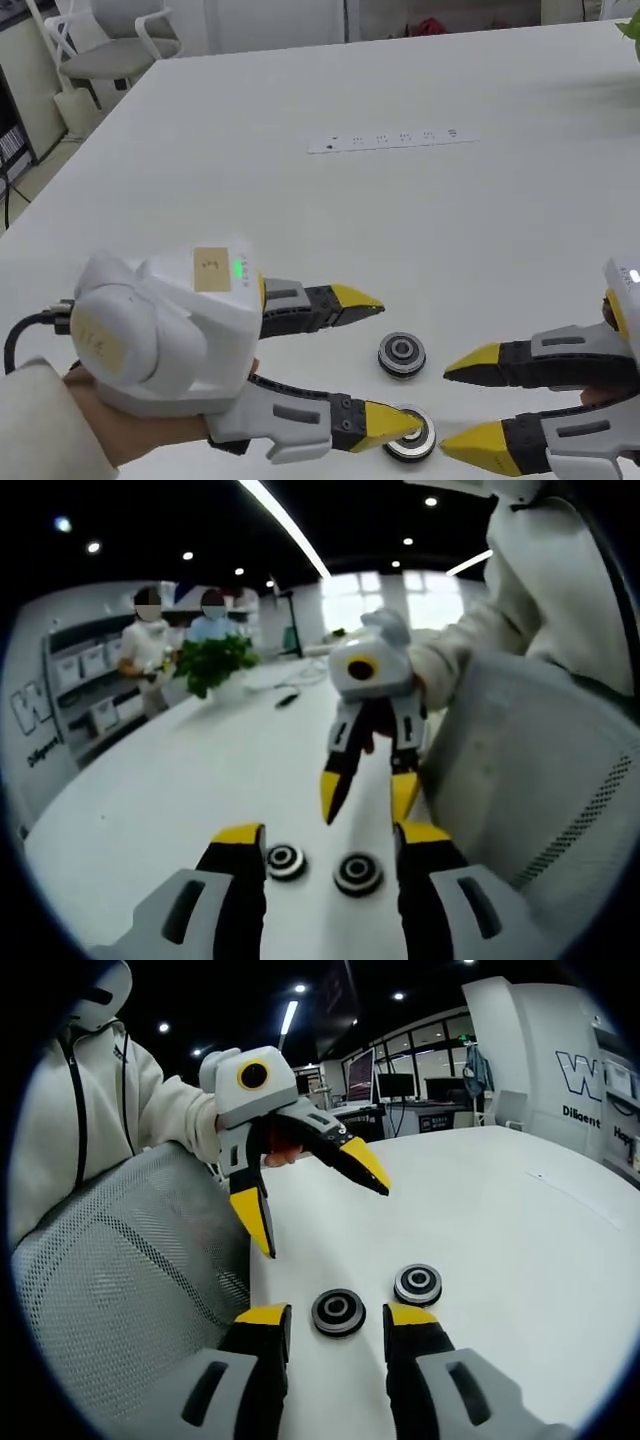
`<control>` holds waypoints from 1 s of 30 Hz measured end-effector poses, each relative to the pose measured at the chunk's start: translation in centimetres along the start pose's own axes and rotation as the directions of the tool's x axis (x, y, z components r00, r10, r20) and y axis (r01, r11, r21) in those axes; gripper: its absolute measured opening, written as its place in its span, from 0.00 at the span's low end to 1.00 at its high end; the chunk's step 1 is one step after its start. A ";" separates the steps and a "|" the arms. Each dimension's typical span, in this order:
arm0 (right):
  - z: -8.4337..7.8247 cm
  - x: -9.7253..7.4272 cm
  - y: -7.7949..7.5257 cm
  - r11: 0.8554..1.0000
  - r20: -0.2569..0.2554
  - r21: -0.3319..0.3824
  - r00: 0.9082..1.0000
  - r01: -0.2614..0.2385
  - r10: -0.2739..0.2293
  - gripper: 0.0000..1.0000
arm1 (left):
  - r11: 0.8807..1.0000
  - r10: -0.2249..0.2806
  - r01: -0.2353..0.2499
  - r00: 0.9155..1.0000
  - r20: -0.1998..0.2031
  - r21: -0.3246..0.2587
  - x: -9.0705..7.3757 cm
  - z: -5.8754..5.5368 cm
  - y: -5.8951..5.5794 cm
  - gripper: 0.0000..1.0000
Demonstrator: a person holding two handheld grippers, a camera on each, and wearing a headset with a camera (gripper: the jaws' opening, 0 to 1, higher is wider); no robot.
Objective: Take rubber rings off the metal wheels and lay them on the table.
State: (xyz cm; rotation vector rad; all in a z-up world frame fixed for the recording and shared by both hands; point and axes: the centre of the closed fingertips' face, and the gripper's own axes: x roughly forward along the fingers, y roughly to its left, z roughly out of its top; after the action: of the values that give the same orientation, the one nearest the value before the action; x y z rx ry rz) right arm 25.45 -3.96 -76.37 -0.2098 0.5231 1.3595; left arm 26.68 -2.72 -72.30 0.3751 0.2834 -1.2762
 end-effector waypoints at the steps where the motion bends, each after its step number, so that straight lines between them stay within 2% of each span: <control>1: -0.2 0.1 -0.1 1.000 -0.004 -0.002 1.000 0.001 -0.001 0.33 | 1.000 -0.005 0.005 1.000 -0.004 0.000 0.2 -0.2 -0.1 0.51; 9: -1.3 0.9 -0.3 1.000 -0.021 -0.004 1.000 -0.003 0.003 0.29 | 0.999 -0.036 0.035 0.999 -0.032 -0.026 1.3 -2.4 -1.3 0.39; 17: -2.1 1.5 -0.4 1.000 -0.034 -0.003 0.999 -0.007 0.007 0.28 | 0.997 -0.048 0.047 0.998 -0.029 -0.062 2.0 -3.3 -1.6 0.31; 24: -2.6 1.8 -0.6 1.000 -0.042 -0.008 0.999 -0.007 0.007 0.25 | 0.997 -0.066 0.063 0.996 -0.064 -0.050 2.4 -4.7 -2.1 0.27; 30: -2.9 2.1 -0.5 1.000 -0.050 -0.023 0.999 -0.012 0.010 0.24 | 0.996 -0.074 0.070 0.994 -0.077 -0.050 2.9 -5.2 -2.2 0.23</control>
State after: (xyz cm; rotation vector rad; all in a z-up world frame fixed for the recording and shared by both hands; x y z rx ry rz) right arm 25.51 -3.54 -79.94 -0.2605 0.5509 1.3743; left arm 25.31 -3.54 -78.48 0.3782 0.3962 -1.3248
